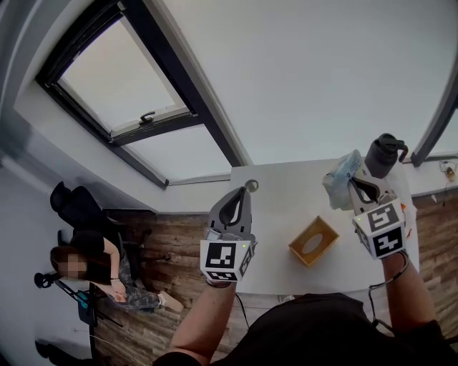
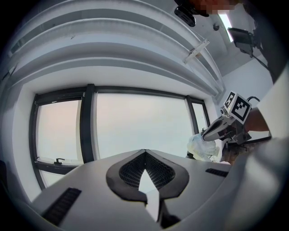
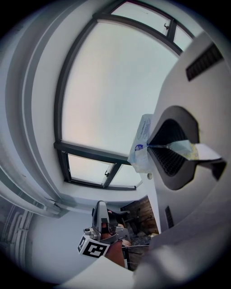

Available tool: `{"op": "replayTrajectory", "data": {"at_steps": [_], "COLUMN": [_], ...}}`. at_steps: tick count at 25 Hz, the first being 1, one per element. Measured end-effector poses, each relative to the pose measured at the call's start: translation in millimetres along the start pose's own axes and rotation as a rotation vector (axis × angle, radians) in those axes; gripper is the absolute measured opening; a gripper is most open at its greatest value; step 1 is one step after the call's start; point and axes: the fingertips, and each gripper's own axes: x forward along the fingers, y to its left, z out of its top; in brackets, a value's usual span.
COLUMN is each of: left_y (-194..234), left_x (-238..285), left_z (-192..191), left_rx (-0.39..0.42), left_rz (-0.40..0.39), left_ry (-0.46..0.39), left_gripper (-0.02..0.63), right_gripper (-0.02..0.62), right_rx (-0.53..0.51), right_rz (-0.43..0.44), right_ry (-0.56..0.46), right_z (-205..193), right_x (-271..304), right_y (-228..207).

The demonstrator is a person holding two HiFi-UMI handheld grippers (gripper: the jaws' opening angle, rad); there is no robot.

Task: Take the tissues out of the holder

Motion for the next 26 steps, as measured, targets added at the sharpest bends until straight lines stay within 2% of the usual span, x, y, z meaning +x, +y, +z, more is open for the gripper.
{"op": "replayTrajectory", "data": {"at_steps": [11,17,26], "left_y": [-1,-1,-1], "left_x": [-3,-3,-6], "left_z": [-5,-5,-2], "left_rx": [0.004,0.038,0.004], "left_rz": [-0.008,-0.002,-0.017], "left_ry": [0.012,0.006,-0.005], "left_gripper": [0.003,0.003,0.003], "right_gripper": [0.017,0.017,0.017], "right_rx": [-0.012,-0.021,-0.029], "right_rz": [-0.001,-0.009,-0.021], "right_ry": [-0.016,-0.018,-0.015], "right_z": [9,12,13], "right_x": [1,2,-2], "right_y": [3,1,3]}}
